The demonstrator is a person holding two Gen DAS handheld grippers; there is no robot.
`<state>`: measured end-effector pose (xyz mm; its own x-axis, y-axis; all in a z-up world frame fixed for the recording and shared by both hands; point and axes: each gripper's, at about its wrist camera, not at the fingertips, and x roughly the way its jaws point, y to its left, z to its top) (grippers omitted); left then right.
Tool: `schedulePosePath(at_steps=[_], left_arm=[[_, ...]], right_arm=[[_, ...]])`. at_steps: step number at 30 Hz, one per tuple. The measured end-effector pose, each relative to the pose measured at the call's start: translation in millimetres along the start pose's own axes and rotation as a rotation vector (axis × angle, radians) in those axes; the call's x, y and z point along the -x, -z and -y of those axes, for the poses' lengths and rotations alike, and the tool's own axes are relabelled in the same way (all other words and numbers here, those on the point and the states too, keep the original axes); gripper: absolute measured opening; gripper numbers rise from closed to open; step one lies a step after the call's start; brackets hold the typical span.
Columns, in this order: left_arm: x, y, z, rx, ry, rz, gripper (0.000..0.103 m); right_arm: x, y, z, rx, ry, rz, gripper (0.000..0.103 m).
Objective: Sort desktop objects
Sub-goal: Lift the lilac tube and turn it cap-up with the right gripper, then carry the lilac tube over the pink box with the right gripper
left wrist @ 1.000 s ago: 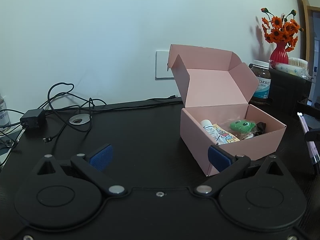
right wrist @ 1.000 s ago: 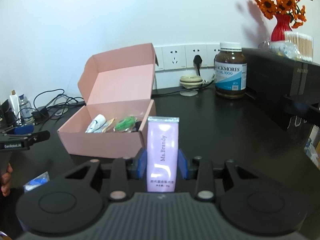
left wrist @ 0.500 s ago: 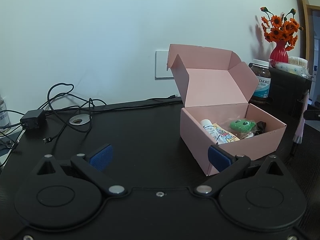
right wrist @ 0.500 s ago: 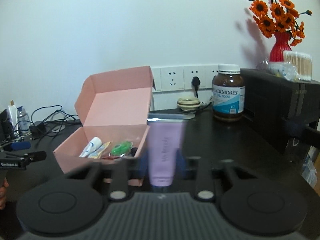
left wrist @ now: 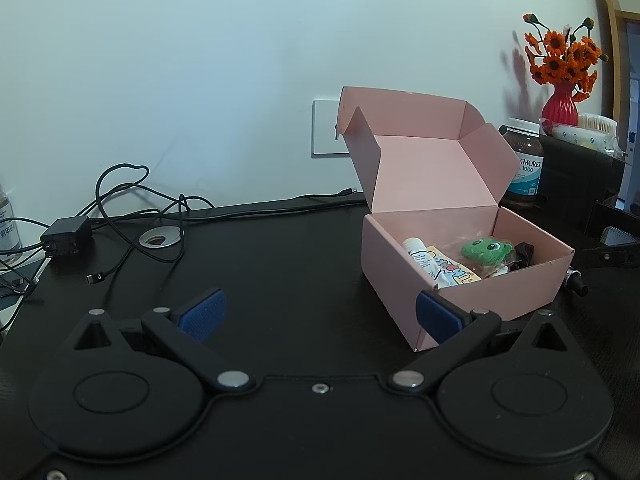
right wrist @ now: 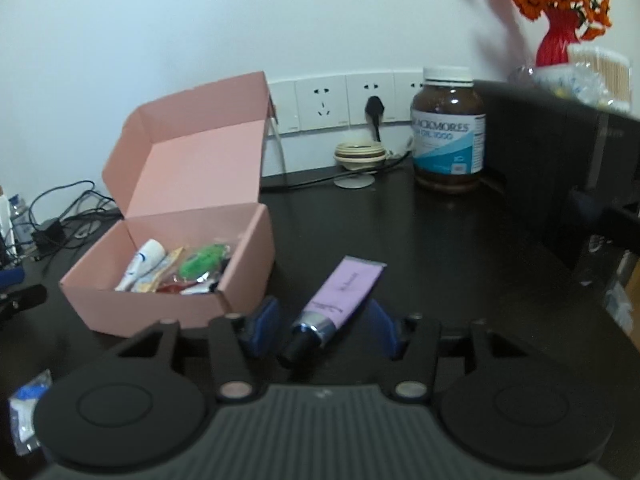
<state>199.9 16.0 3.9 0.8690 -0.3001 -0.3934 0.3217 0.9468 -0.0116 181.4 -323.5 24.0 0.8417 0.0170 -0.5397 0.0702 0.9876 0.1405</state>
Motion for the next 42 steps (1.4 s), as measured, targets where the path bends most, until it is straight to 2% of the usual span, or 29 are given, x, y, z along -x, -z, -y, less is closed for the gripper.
schedulePosePath(at_steps=[4,9,10,13,14,21,28,33,36,42], left_arm=[[0,0,0,0.002,-0.001,0.001,0.103],[0,0,-1,0.0,-0.001,0.001,0.103],[0,0,0,-0.002,-0.001,0.0,0.103],[0,0,1,-0.011,-0.001,-0.002,0.103],[0,0,2,-0.013,-0.001,-0.002,0.103],[-1,0,0,-0.003,-0.002,-0.005,0.103],[0,0,0,-0.001,-0.006,-0.006,0.103],[0,0,1,-0.006,-0.006,-0.003,0.103],[0,0,1,-0.005,-0.005,-0.003,0.103],[0,0,2,-0.01,-0.002,-0.007,0.103]], right_arm=[[-20,-3,-4,-0.001,-0.004,-0.051,0.053],[-40,-2,-4,0.013,0.056,-0.097,0.051],[-38,-1,-4,0.016,0.056,-0.089,0.049],[-35,2,-2,0.026,0.055,-0.065,0.03],[-33,2,-1,0.029,0.055,-0.058,0.029],[-19,4,3,0.043,0.056,0.007,0.028],[8,-13,6,0.049,0.061,0.097,0.028],[23,-23,-2,0.099,0.064,0.144,0.028],[29,-25,-8,0.127,0.046,0.142,0.027],[26,-21,-17,0.182,0.009,0.077,0.027]])
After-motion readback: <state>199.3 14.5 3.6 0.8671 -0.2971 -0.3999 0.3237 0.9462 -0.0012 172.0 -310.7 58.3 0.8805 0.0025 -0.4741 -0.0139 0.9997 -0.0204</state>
